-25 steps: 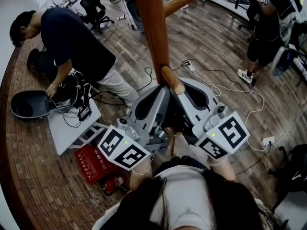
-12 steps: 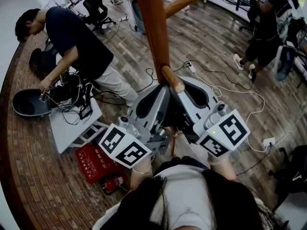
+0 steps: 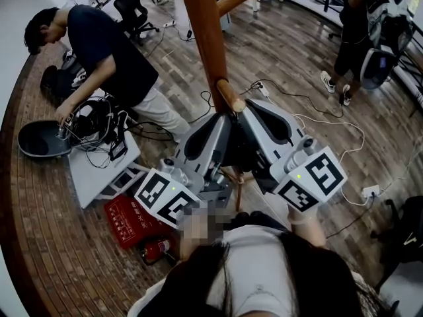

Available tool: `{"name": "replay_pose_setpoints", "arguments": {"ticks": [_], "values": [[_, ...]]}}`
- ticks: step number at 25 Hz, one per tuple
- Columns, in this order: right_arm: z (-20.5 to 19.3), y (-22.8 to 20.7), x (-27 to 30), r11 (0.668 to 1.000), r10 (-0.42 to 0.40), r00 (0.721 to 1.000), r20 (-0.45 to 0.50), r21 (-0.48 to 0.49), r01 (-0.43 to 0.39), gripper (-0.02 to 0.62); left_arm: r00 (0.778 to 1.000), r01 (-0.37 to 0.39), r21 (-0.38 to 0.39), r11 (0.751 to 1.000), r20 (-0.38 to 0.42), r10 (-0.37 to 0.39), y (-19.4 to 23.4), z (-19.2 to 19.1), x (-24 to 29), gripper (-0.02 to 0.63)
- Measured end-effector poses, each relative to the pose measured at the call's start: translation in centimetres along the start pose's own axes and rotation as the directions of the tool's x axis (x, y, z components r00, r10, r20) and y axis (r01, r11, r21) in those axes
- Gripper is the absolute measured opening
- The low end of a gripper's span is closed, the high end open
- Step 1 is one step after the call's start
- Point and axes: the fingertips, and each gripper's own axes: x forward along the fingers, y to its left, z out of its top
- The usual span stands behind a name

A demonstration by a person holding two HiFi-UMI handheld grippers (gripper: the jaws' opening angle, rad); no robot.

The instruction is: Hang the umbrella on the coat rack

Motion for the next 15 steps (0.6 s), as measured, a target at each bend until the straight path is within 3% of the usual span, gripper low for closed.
{"name": "replay_pose_setpoints", "arguments": {"ticks": [15], "values": [[-0.3,1.2,-2.2,1.000,-0.010,1.000,-0.027,-0.003,0.010,0.037,0.999,-0.047,0.029,0.998,0.007,0.047,-1.4,0.0,-2.2,0.012]]}}
